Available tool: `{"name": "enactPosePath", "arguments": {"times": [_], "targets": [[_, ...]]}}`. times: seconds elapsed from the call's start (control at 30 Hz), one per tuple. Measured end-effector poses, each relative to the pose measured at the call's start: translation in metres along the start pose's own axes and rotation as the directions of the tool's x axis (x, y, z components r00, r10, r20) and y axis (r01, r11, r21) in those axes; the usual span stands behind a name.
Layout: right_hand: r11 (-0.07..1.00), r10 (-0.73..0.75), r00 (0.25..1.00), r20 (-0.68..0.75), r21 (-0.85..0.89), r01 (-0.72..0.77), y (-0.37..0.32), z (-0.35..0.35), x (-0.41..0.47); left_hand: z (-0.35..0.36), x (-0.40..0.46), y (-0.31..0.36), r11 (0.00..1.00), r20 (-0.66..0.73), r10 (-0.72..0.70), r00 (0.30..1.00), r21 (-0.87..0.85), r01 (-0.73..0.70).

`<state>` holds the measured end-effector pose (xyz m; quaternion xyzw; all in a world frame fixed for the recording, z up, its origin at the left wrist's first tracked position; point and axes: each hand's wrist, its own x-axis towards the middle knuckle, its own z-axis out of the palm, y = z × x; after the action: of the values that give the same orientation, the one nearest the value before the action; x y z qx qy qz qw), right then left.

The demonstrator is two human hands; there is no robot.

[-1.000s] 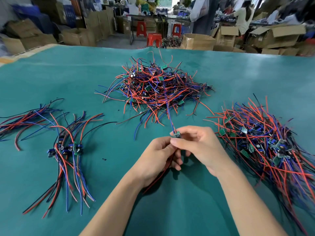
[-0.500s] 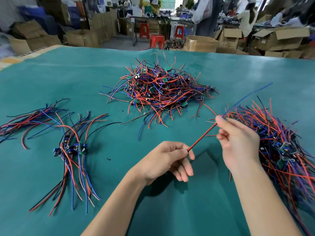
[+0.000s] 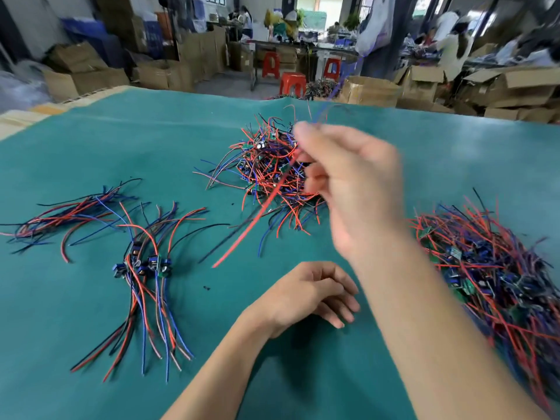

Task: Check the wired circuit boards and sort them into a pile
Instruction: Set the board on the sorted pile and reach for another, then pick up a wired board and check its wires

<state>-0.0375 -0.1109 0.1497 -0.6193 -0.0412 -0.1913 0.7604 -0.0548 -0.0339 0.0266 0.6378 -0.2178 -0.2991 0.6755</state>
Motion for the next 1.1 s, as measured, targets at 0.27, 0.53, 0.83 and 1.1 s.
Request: {"name": "enactPosePath", "arguments": {"times": [0.27, 0.53, 0.83, 1.1], "targets": [[0.568, 0.276, 0.894, 0.353, -0.810, 0.145, 0.084, 0.091, 0.012, -0.008, -0.006, -0.009, 0.977, -0.057, 0.096, 0.994, 0.196, -0.083], [0.076, 0.182, 0.952, 0.248, -0.968, 0.237, 0.117, 0.032, 0.096, -0.003, 0.007, -0.004, 0.999, -0.003, 0.010, 1.000, 0.044, -0.010], [0.188, 0.207, 0.962, 0.178, -0.972, 0.140, 0.129, 0.040, 0.106, 0.000, 0.003, -0.001, 1.000, 0.027, 0.013, 1.000, -0.023, -0.012], [0.303, 0.307, 0.937, 0.165, -0.951, 0.068, 0.121, 0.019, 0.109, -0.002, 0.006, -0.003, 0.998, 0.013, -0.030, 0.999, -0.052, 0.030]]}}
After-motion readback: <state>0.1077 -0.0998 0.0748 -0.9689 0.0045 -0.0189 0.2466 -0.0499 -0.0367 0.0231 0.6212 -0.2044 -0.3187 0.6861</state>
